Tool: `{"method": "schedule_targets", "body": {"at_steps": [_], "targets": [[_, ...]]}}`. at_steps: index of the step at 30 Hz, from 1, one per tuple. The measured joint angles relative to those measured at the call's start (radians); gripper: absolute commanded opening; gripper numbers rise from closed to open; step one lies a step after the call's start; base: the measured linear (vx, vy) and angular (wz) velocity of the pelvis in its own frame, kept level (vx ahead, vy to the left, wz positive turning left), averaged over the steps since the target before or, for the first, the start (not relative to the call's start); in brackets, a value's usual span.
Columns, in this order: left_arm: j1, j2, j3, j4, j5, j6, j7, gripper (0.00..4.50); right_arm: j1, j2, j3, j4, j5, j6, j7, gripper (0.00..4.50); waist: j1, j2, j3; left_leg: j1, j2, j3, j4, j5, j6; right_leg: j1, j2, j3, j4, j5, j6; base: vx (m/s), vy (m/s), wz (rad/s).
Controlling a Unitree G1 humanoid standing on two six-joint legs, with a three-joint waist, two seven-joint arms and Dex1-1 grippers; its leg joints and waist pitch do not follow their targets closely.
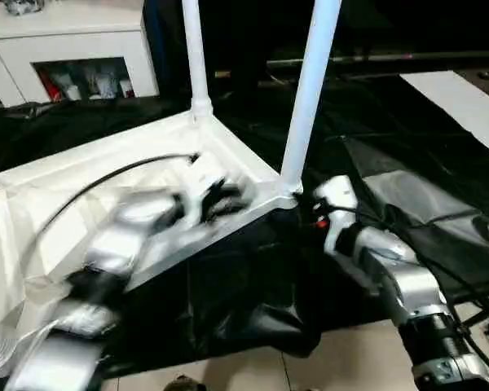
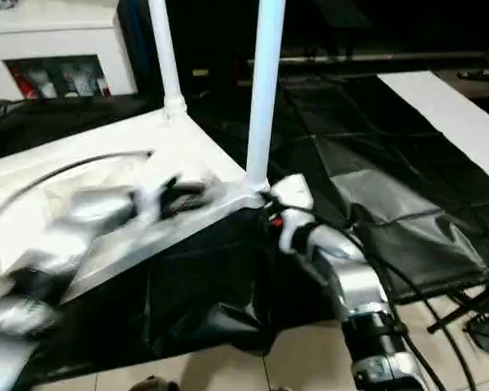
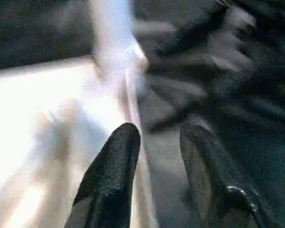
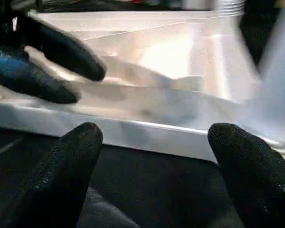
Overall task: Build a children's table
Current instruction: Rotate leg to tighten, then rotate table base
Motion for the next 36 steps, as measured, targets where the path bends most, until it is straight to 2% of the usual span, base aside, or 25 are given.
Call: {"method": "schedule_targets", "body": {"at_steps": [2,5,7,8,13,14,16,17,19,22,24,29,33,36], "targets": [[0.056,0.063,-0.024,-0.095,-0.003,0.075,-0.045,2.16,-0.072,0.036,-0.004,0.085,-0.016,-0.020,-0.040,4.00,-0.004,-0.002,0.000,0.000,0.000,0.000,0.000,0.000,0.000,-0.001,0.000,0.001,0.001,0.000,0.000,0.000,0.000,0.00],[0.107,0.099,-0.044,-0.194,-0.005,0.147,-0.060,2.46,-0.139,0.067,-0.021,0.155,-0.021,-0.040,-0.087,4.00,0.004,-0.005,0.000,0.000,0.000,0.000,0.000,0.000,0.000,-0.001,0.000,0.001,0.001,0.000,0.000,0.000,0.000,0.00],[0.141,0.122,-0.047,-0.261,-0.006,0.203,-0.058,2.61,-0.178,0.094,-0.025,0.214,-0.019,-0.050,-0.101,4.00,0.003,-0.006,0.000,0.000,0.000,0.000,0.000,0.000,0.000,0.000,0.000,0.001,0.001,0.001,-0.002,0.000,0.000,0.00],[0.149,0.126,-0.050,-0.283,-0.006,0.224,-0.058,2.83,-0.189,0.101,-0.028,0.237,-0.017,-0.051,-0.105,4.00,0.003,-0.006,0.000,0.000,0.000,0.001,0.000,0.000,0.000,0.000,0.000,0.001,0.001,0.001,-0.002,0.000,0.000,0.00],[0.196,0.152,-0.076,-0.351,0.009,0.295,-0.034,3.10,-0.269,0.149,-0.052,0.400,-0.017,-0.095,-0.156,4.00,-0.005,-0.010,0.000,0.000,-0.001,0.001,0.000,0.000,0.000,-0.001,0.000,0.002,0.001,0.001,-0.002,0.000,0.000,0.00],[0.201,0.151,-0.082,-0.351,0.017,0.299,-0.026,3.32,-0.283,0.152,-0.057,0.422,-0.017,-0.104,-0.169,4.00,-0.008,-0.011,0.000,0.000,0.000,0.001,0.000,0.000,0.000,-0.001,0.000,0.002,0.002,0.001,-0.002,0.000,0.000,0.00],[0.215,0.152,-0.096,-0.347,0.051,0.301,0.009,3.37,-0.312,0.169,-0.077,0.475,-0.017,-0.126,-0.220,4.00,-0.010,-0.012,0.000,0.001,0.000,0.001,0.000,0.000,0.000,-0.001,0.000,0.002,0.002,0.001,-0.002,0.000,0.000,0.00],[0.217,0.152,-0.102,-0.347,0.065,0.300,0.023,3.40,-0.327,0.174,-0.085,0.502,-0.017,-0.132,-0.249,4.00,-0.009,-0.012,0.000,0.000,0.000,0.001,0.000,0.000,0.000,-0.001,0.000,0.002,0.002,0.001,-0.003,0.000,0.000,0.00],[0.220,0.153,-0.117,-0.346,0.094,0.292,0.055,3.74,-0.348,0.178,-0.106,0.540,-0.017,-0.149,-0.302,4.00,-0.007,-0.014,-0.001,0.001,0.000,0.001,0.001,0.000,-0.001,0.000,0.000,0.002,0.002,0.002,-0.003,0.000,0.000,0.00],[0.225,0.151,-0.125,-0.343,0.128,0.279,0.113,3.83,-0.376,0.179,-0.143,0.598,-0.014,-0.175,-0.388,4.00,-0.004,-0.014,-0.001,0.001,0.000,0.001,0.001,0.000,-0.001,0.001,0.000,0.002,0.002,0.002,-0.004,0.000,0.000,0.00],[0.226,0.151,-0.123,-0.334,0.143,0.279,0.151,4.14,-0.391,0.162,-0.171,0.637,-0.012,-0.196,-0.444,4.00,-0.002,-0.015,0.000,0.001,0.000,0.001,0.001,0.000,-0.001,0.001,0.000,0.002,0.003,0.002,-0.004,0.000,0.000,0.00],[0.227,0.151,-0.099,-0.317,0.149,0.262,0.187,4.39,-0.402,0.093,-0.239,0.704,-0.006,-0.236,-0.533,4.00,-0.007,-0.016,0.000,0.002,-0.001,0.000,0.001,0.000,-0.001,0.000,0.000,0.002,0.005,0.001,-0.001,0.000,0.000,0.00],[0.225,0.139,-0.081,-0.317,0.146,0.234,0.212,4.39,-0.411,0.071,-0.255,0.746,-0.006,-0.251,-0.554,4.00,-0.020,-0.016,0.000,0.002,0.000,0.000,0.001,0.000,-0.001,-0.002,0.001,0.002,0.007,0.004,-0.005,0.000,0.000,0.00],[0.226,0.124,-0.074,-0.317,0.145,0.212,0.239,4.39,-0.411,0.052,-0.263,0.762,-0.008,-0.269,-0.537,4.00,-0.021,-0.016,0.000,0.001,0.000,0.000,0.002,0.000,-0.001,-0.002,0.001,0.002,0.007,0.004,-0.005,0.000,0.000,0.00]]}}
